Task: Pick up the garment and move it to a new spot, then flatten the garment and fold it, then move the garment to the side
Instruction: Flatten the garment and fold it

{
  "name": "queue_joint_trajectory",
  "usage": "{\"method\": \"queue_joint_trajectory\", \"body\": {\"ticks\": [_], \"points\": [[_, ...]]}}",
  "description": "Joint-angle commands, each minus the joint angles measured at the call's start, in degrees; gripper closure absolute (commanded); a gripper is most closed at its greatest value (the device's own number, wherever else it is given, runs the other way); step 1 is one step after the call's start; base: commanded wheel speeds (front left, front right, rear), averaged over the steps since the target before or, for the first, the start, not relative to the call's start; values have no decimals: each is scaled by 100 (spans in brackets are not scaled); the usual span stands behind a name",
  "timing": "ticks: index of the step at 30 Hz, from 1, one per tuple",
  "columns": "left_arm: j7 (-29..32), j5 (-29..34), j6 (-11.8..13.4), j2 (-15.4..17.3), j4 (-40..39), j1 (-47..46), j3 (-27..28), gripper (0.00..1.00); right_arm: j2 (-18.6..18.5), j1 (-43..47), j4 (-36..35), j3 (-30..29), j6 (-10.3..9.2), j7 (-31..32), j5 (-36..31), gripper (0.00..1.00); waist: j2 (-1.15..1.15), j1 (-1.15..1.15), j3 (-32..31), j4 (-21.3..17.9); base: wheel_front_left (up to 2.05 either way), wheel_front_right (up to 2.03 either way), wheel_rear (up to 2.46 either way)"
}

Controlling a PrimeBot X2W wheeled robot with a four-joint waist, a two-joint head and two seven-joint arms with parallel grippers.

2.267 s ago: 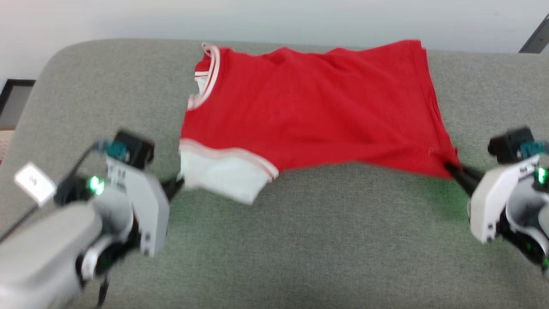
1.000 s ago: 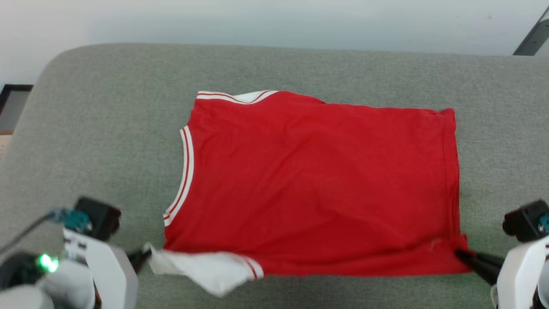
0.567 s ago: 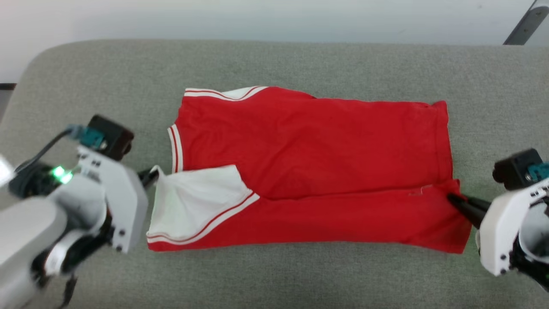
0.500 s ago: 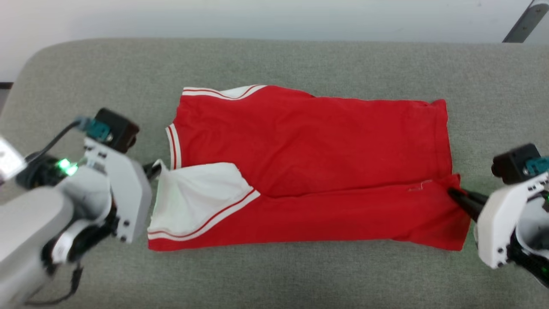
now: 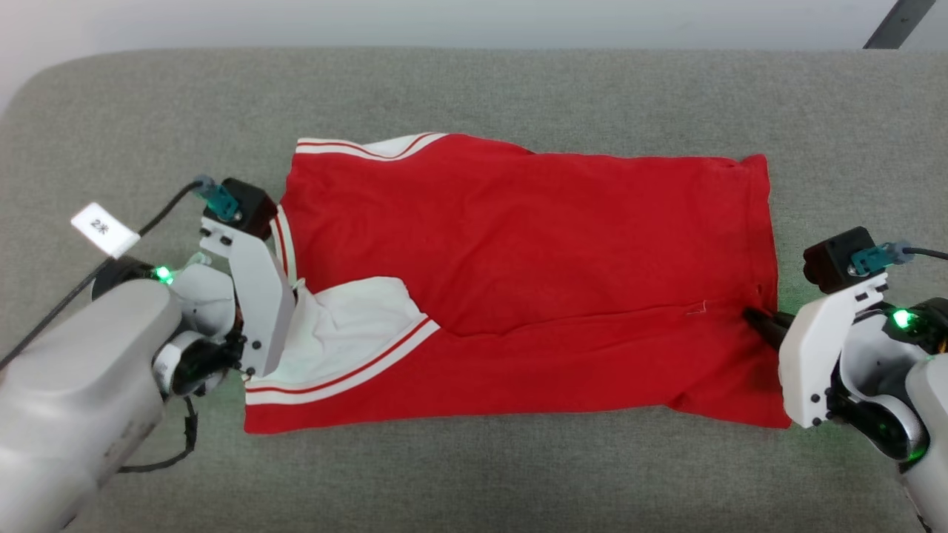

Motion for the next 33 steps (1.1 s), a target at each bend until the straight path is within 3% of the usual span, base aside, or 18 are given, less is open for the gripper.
{"method": "queue_joint_trajectory", "body": {"ticks": [1,2,3,4,5,6,7,14,20,33], "points": [[27,-84,-67,-65,155,-40,16,95,36,-84,56,45,-9,-51,38,100,0,0,8,-7,0,0,0],[47,-133,-112,-140,298,-49,29,89,45,-129,121,83,-9,-78,55,100,0,0,10,-11,0,0,0],[90,-168,-157,-198,428,-68,24,79,49,-170,171,120,-9,-106,60,91,0,0,9,-14,0,0,0],[109,-192,-197,-246,561,-87,29,64,56,-209,216,158,-9,-124,87,75,0,0,3,-16,0,0,0],[116,-225,-200,-286,654,-109,44,36,59,-241,249,185,-9,-145,106,54,0,0,-7,-17,0,0,0],[106,-257,-213,-324,757,-126,73,0,44,-269,269,218,-9,-194,130,33,0,0,-22,-16,0,0,0],[128,-291,-230,-361,827,-128,80,0,23,-286,293,236,-9,-224,162,0,0,0,-39,-12,0,0,0],[293,-436,-277,-387,1035,-130,120,0,-76,-134,281,115,-9,-586,242,0,0,0,-256,51,0,0,0],[504,-627,-94,-237,841,3,177,0,-56,196,65,-339,-9,-1108,59,0,0,0,-500,132,0,0,0],[1440,-1282,754,422,-499,657,154,0,672,1285,-860,-1669,-9,-2243,-1004,0,0,0,-1022,177,0,0,0]]}}
